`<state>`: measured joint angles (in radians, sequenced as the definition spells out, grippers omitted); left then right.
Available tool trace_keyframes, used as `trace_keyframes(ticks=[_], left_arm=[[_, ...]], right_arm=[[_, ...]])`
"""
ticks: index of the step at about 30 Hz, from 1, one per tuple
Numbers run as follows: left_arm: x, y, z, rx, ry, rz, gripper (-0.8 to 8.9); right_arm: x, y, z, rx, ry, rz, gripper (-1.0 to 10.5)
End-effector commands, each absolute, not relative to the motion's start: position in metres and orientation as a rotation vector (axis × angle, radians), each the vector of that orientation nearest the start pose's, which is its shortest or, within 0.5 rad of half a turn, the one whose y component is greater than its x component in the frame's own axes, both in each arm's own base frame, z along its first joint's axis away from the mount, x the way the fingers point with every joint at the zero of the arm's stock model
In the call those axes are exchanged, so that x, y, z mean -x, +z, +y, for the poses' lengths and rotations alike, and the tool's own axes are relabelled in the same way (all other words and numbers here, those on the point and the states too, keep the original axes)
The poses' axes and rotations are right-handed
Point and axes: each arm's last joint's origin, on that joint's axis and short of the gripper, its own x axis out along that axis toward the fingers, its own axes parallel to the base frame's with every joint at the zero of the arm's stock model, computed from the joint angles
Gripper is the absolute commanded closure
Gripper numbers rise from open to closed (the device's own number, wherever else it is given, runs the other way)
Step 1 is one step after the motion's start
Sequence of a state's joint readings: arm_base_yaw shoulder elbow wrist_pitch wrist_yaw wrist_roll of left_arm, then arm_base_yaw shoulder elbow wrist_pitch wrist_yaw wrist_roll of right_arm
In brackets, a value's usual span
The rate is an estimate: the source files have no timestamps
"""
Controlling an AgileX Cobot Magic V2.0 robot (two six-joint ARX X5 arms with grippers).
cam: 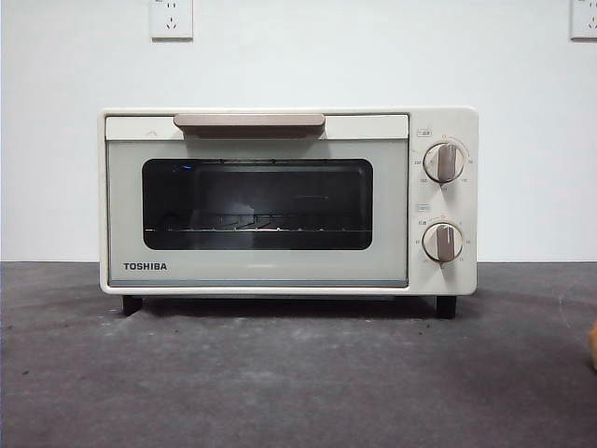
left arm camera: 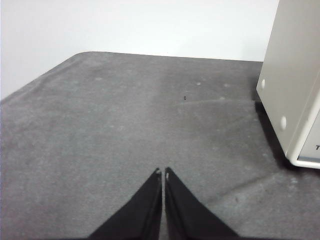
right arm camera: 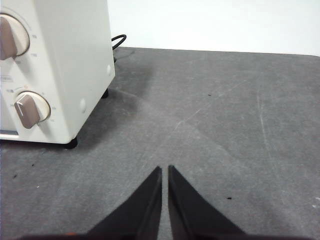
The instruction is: The left arm flap open the oven, the right arm pick bread and place it into oven, the left arm flap close the oven
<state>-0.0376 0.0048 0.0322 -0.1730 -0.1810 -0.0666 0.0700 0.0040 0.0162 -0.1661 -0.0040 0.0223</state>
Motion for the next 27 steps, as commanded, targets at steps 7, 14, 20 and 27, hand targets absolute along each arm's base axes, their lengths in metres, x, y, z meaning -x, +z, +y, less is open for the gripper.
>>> trace_keyframes(ticks=[7,14,20,27], left_arm=[[-0.096,0.154,-0.003,0.265,0.021,0.135,7.96],[-0.090,0.185,-0.005,0.411,-0.027,0.071,7.95],[-0.085,0.225,-0.006,0.463,-0.044,0.056,7.96],[-0.086,0.294,-0.008,0.391,-0.106,0.081,7.95]], right_arm=[[-0.096,0.153,0.009,-0.189,0.137,0.160,9.3],[-0.090,0.183,0.009,-0.319,0.137,0.083,9.4],[-0.076,0.231,0.008,-0.388,0.144,0.040,9.4],[-0.066,0.290,0.008,-0.382,0.186,0.048,9.4]])
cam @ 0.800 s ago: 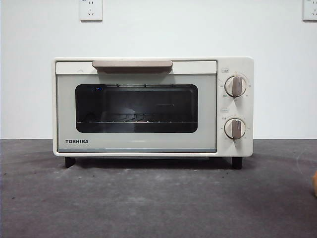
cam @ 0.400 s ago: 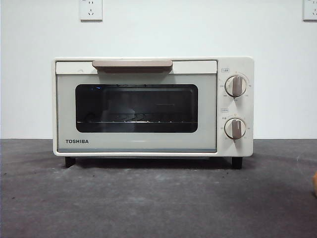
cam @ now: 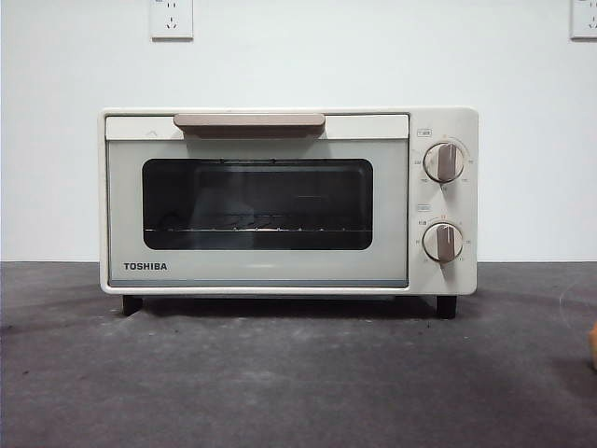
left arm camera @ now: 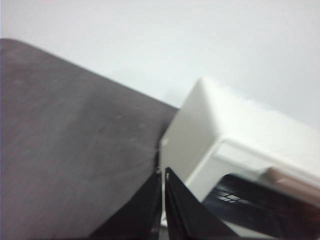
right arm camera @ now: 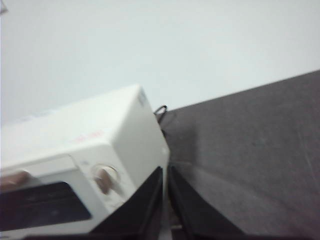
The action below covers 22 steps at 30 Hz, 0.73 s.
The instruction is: The left arm flap open the oven, the right arm pick bread and place it into oven, the left arm flap close the oven
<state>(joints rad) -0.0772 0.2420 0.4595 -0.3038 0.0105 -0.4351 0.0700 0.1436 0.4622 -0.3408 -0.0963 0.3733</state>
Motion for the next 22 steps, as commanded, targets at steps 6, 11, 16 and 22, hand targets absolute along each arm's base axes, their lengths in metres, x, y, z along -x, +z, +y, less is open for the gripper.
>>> trace_keyframes(ticks=[6,11,16,22], left_arm=[[-0.093,0.341,-0.014,0.374,-0.236,0.097,7.95],[-0.103,0.364,-0.021,0.343,-0.332,0.142,7.95],[-0.115,0.376,-0.030,0.302,-0.470,0.246,7.96],[-0.120,0.376,-0.040,0.247,-0.670,0.289,7.96]], right_arm=[[-0.067,0.326,0.013,-0.340,0.347,0.138,9.4],[-0.074,0.350,0.016,-0.267,0.451,0.179,9.4],[-0.084,0.367,0.019,-0.208,0.540,0.234,9.4],[-0.092,0.372,0.023,-0.208,0.651,0.265,9.3]])
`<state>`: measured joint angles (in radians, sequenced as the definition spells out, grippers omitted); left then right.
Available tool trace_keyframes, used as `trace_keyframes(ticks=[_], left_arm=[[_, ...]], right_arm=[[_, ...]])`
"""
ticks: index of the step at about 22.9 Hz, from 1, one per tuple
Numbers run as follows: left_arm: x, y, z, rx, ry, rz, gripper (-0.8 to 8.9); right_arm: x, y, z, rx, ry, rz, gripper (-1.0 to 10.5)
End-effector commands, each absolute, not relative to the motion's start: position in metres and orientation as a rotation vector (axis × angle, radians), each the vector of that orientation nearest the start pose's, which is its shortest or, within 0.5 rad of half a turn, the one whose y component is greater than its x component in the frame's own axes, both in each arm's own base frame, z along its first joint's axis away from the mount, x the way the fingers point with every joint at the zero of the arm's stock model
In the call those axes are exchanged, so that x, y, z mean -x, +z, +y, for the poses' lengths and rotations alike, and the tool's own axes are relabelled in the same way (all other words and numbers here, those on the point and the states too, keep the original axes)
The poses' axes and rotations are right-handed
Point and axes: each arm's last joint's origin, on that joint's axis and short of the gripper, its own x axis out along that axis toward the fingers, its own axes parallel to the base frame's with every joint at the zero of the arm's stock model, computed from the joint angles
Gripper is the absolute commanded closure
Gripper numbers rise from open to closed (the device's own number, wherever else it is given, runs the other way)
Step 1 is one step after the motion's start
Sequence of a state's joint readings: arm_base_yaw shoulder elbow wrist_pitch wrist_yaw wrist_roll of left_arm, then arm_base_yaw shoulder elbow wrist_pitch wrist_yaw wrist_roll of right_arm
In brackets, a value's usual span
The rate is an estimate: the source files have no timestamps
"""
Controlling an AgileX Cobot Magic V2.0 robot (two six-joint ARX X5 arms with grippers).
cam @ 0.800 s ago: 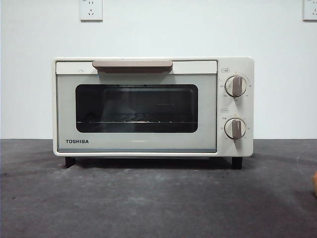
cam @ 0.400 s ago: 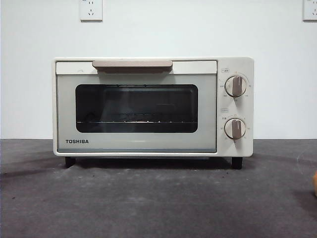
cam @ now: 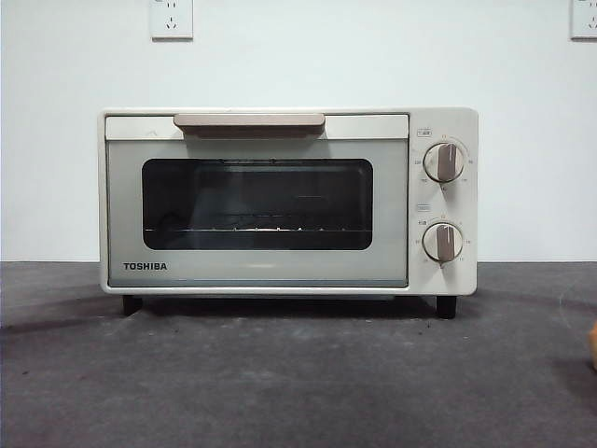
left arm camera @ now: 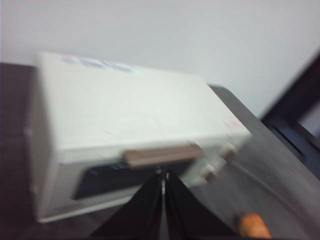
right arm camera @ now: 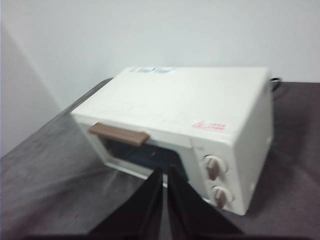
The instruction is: The left arm flap open the oven, the right arm pick bread and place it into oven, the left arm flap close the oven
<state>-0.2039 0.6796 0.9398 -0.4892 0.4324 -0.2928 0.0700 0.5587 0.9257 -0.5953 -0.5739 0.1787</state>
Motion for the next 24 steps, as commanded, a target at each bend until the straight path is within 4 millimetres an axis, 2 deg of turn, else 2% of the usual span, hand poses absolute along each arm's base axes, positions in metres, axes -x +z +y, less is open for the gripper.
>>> trace_keyframes(ticks=[1,7,9,10,12,14,18,21,24], left_arm=[[-0.1196,0.3755,-0.0415,0.227,-0.685,0.285,7.96],[-0.1174,0.3767,-0.0451,0.120,-0.729,0.238,7.80],[-0.1176,0.3765,-0.0457,0.104,-0.732,0.234,7.75],[-0.1181,0.3762,-0.0460,0.100,-0.733,0.235,7.61],[-0.1190,0.3758,-0.0464,0.098,-0.725,0.237,6.87],[-0.1190,0.3760,-0.0464,0.098,-0.723,0.237,5.59],[-0.1191,0.3761,-0.0465,0.098,-0.723,0.234,3.46],[-0.1191,0.3761,-0.0465,0.098,-0.723,0.234,2.79],[-0.1190,0.3761,-0.0465,0.098,-0.723,0.235,2.77]], right_arm=[[-0.0923,0.3715,0.0230,-0.209,0.655,0.268,9.3],[-0.0929,0.3713,0.0229,-0.209,0.651,0.270,9.3],[-0.0929,0.3713,0.0229,-0.209,0.648,0.270,8.8],[-0.0930,0.3713,0.0227,-0.209,0.644,0.270,8.1],[-0.0931,0.3712,0.0227,-0.210,0.643,0.271,6.8],[-0.0931,0.3712,0.0228,-0.219,0.642,0.274,5.5],[-0.0930,0.3708,0.0228,-0.232,0.641,0.283,4.8],[-0.0927,0.3698,0.0228,-0.239,0.640,0.294,4.8],[-0.0925,0.3688,0.0228,-0.270,0.635,0.315,4.3]])
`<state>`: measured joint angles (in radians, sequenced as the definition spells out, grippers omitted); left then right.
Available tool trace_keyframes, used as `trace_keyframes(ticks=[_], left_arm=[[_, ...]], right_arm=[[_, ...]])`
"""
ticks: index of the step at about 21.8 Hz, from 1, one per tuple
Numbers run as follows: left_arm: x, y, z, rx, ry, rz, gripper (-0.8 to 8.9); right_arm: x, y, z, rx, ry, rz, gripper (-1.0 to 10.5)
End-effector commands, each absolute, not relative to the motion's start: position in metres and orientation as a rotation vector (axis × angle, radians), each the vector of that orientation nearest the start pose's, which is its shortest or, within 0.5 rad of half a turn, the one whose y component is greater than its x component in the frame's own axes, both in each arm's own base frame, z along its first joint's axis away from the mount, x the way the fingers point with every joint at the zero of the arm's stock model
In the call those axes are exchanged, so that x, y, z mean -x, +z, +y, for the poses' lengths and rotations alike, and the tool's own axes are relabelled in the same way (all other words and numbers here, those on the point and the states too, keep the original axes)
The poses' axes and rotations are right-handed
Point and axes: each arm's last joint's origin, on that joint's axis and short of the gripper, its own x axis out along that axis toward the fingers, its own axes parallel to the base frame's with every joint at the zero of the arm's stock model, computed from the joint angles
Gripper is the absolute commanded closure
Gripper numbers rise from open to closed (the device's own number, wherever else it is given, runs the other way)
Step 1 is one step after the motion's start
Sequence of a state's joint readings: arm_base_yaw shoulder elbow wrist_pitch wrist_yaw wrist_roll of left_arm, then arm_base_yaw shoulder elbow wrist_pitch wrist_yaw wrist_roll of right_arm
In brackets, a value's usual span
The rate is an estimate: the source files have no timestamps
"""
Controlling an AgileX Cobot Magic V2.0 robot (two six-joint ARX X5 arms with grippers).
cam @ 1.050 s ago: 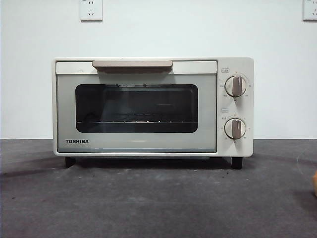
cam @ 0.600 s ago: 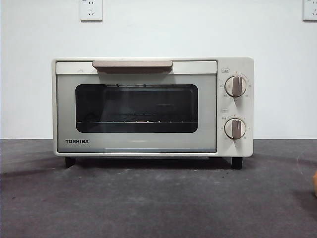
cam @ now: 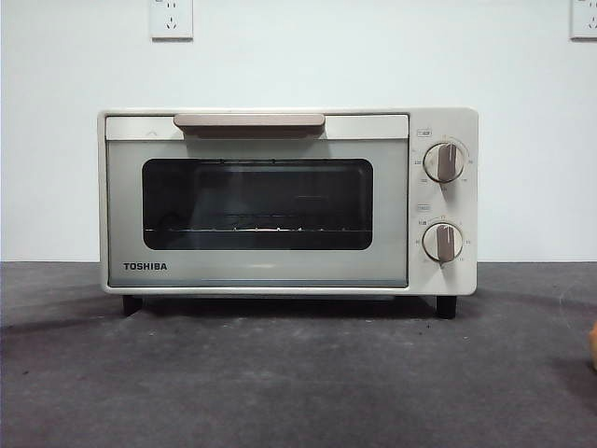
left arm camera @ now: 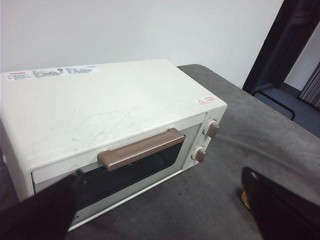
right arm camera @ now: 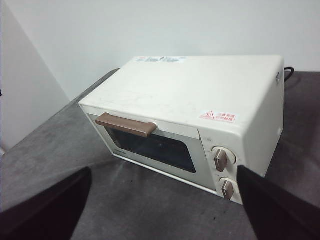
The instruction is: The left arm flap open the oven, the right arm pick bread and place it into oven, the left arm flap close the oven
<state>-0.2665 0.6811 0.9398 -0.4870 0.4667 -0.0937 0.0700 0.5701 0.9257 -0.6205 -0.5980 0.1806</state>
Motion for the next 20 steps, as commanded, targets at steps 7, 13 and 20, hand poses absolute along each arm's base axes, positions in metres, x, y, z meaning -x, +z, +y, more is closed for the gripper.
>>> trace_keyframes(ticks=[7,13,20], left_arm=[[-0.119,0.376,-0.046,0.107,-0.722,0.238,2.82],[-0.118,0.376,-0.048,0.112,-0.731,0.242,2.82],[-0.117,0.376,-0.050,0.111,-0.750,0.248,2.82]], right_arm=[[-0.093,0.359,0.023,-0.310,0.618,0.433,4.0],[-0.103,0.340,0.023,-0.365,0.550,0.663,4.0],[-0.126,0.309,0.026,-0.344,0.376,1.000,4.0]])
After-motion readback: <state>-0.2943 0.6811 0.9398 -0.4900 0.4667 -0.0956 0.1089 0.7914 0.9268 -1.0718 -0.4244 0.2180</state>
